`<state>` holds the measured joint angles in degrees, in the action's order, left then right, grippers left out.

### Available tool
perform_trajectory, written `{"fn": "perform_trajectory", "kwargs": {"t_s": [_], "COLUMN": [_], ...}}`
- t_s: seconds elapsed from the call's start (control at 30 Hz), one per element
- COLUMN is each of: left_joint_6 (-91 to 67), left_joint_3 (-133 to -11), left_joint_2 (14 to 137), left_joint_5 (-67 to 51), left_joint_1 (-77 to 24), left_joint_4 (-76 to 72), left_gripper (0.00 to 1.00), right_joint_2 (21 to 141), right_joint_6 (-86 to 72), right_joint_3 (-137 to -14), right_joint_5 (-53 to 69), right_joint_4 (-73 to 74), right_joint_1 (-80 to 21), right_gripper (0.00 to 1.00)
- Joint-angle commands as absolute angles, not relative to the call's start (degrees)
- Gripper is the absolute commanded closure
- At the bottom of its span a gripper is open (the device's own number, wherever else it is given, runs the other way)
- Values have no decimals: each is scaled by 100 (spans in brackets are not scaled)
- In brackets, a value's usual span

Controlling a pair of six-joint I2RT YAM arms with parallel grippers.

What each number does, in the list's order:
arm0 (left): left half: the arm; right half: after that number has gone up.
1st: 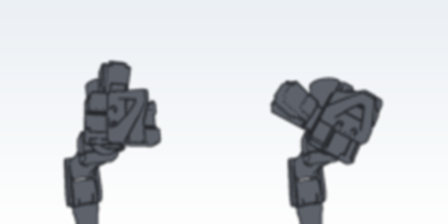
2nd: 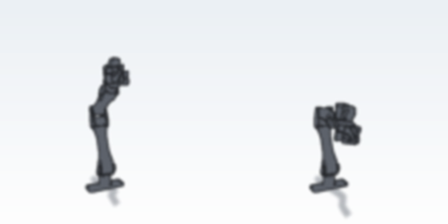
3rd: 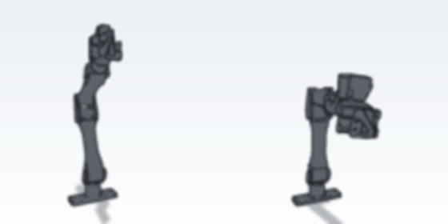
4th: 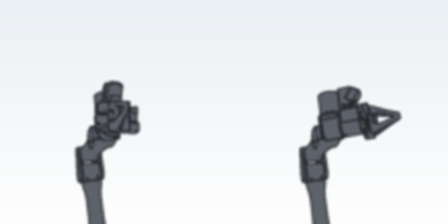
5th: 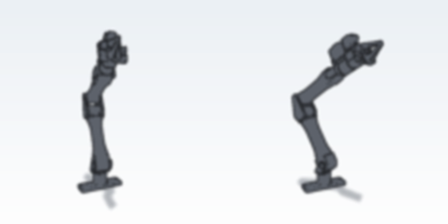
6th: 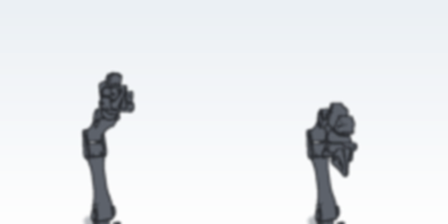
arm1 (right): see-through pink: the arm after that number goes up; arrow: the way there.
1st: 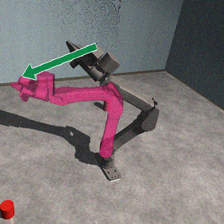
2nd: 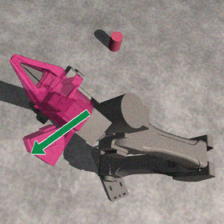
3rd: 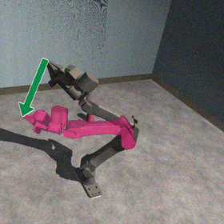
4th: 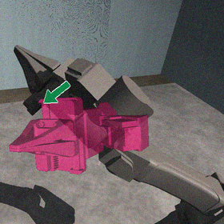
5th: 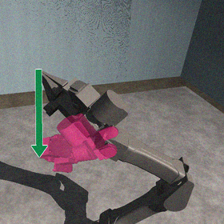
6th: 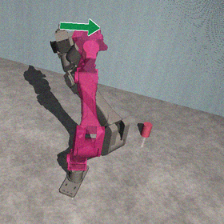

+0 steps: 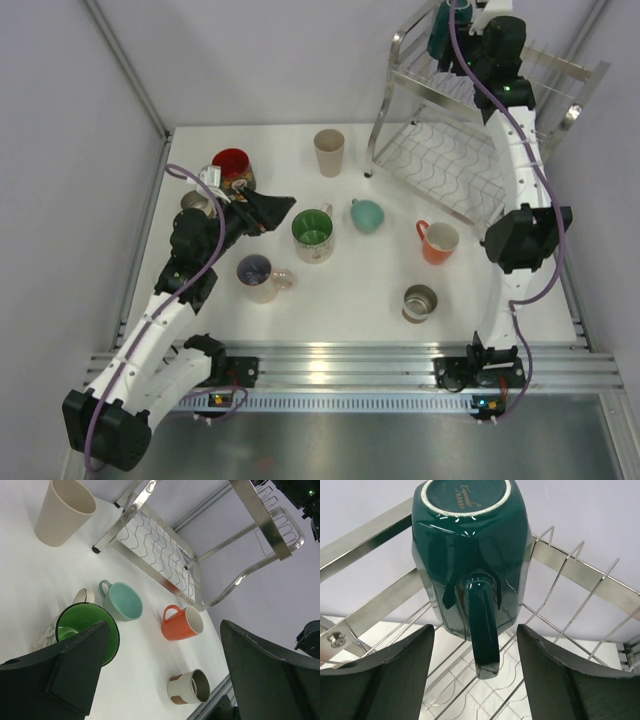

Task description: Load the cups into the dish rack

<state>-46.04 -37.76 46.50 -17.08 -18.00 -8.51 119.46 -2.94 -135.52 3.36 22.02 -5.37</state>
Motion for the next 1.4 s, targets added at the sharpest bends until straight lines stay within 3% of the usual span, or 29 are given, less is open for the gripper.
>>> {"fn": "perform_trajectory", "kwargs": {"t_s": [0.0,0.5,0.73,0.9,1.07,1.37], "left_joint_6": [-4334,-3428,-3226,-3304,-3252,-3146], "left_joint_3": [-3867,-5228,-5221,-5247,-5177,-5115], "left_joint_2": [4527,4404,4122,4087,3999,3903], "left_joint_5": [-1653,-774,-948,-1502,-1617,-1749], "left_joint_1": [-1802,-1793,-1793,-1802,-1793,-1802], "left_joint_4": [-1002,1493,1767,1775,1828,1837], "left_gripper": [2,4,4,5,5,5], "right_joint_2": [11339,9898,8125,6902,6689,7224], "right_joint_6": [-246,-219,-728,-816,-1887,-4788], "right_joint_3": [-13404,-12929,-10773,-9274,-8535,-8121], "right_joint_5": [185,36,-167,-1089,-1335,-2679], "right_joint_4": [1785,2399,2426,2171,2732,4542], "right_joint_1": [-475,-527,-1001,-2625,-3488,-3577], "right_gripper": [32,23,27,30,35,36]}}
